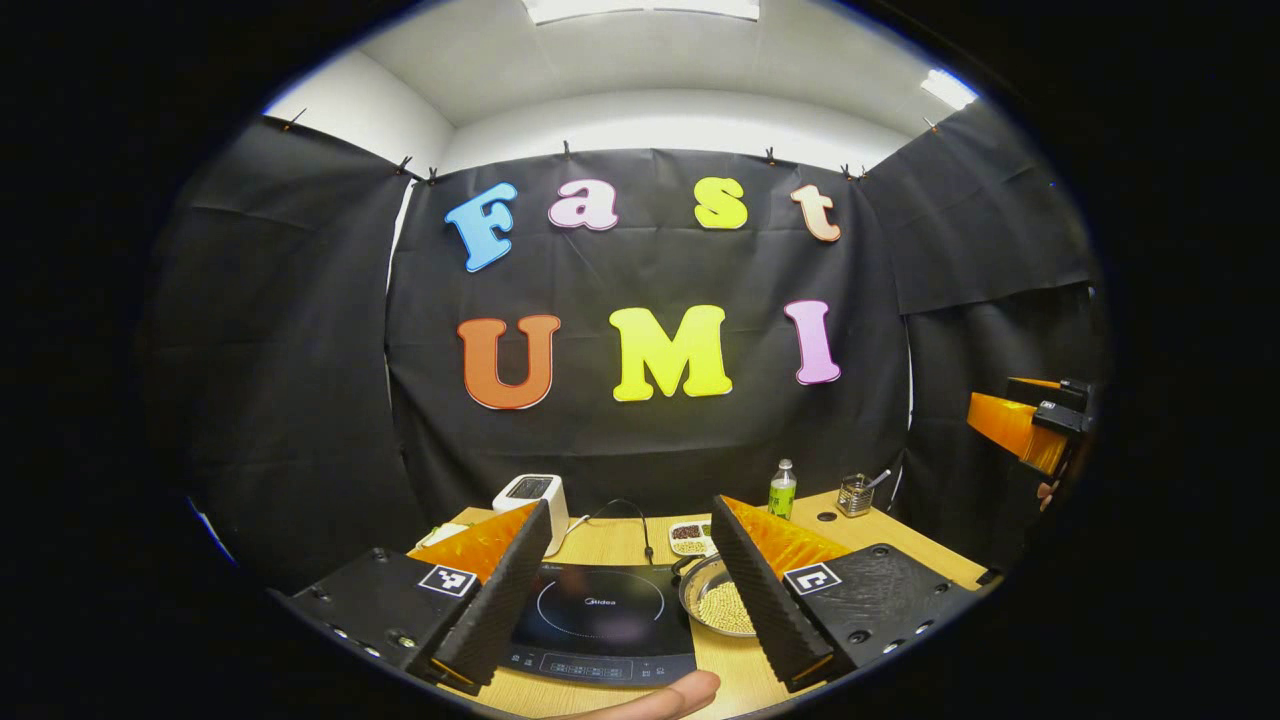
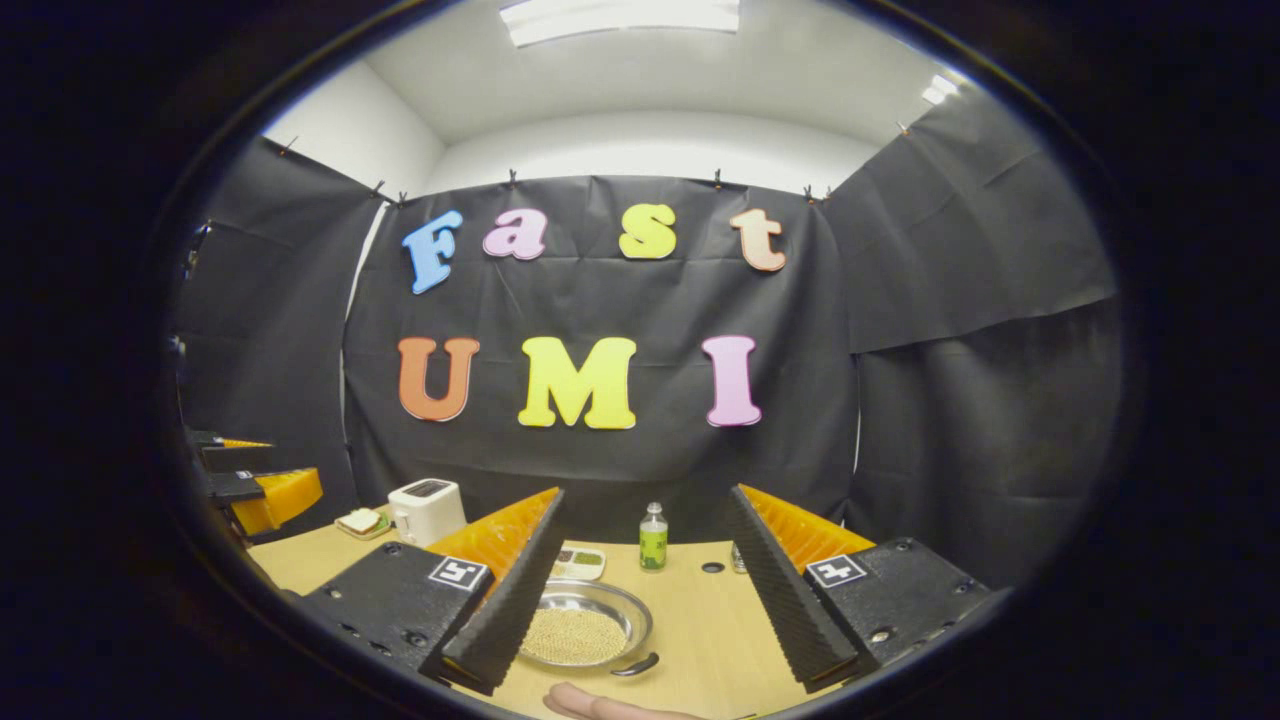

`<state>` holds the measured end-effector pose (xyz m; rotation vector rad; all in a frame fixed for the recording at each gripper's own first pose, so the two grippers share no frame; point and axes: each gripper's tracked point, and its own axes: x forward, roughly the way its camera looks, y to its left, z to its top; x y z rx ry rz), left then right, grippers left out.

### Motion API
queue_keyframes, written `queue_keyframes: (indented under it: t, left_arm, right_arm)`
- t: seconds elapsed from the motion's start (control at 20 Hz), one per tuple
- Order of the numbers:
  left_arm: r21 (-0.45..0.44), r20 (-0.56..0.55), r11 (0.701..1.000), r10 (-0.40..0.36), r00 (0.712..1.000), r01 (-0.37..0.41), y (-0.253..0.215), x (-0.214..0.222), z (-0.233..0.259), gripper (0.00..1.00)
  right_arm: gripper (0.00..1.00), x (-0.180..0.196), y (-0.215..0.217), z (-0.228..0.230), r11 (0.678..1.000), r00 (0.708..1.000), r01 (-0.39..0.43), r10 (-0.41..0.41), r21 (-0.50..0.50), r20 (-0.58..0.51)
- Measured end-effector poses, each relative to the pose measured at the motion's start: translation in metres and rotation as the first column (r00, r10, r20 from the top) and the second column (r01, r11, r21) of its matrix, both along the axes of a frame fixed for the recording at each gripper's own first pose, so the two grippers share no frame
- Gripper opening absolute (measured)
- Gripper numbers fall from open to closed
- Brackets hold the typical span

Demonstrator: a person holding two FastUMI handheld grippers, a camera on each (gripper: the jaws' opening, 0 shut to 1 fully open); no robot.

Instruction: First push the handle of the pot to place it horizontally, then grasp the pot with both hands and set it on the induction cooktop.

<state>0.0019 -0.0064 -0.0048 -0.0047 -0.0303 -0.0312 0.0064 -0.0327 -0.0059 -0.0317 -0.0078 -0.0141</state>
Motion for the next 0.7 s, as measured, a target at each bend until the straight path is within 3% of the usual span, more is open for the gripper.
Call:
queue_keyframes:
  t: [0.45,0.5,0.7]
  left_arm:
    - [0.020,0.048,1.000,0.009,0.999,-0.010,0.002,-0.005,0.003,0.96]
    - [0.020,0.048,1.000,0.011,0.999,-0.012,0.002,-0.005,0.002,0.96]
    - [0.020,0.055,1.000,0.010,0.998,-0.011,-0.001,-0.006,0.000,0.96]
  right_arm:
    - [0.96,0.023,-0.008,-0.036,0.999,0.997,0.021,-0.024,-0.032,-0.079]
    - [1.00,0.028,-0.005,-0.045,0.999,0.995,0.012,-0.015,-0.036,-0.099]
    - [0.94,0.046,0.005,-0.094,1.000,0.974,-0.029,0.027,-0.004,-0.223]
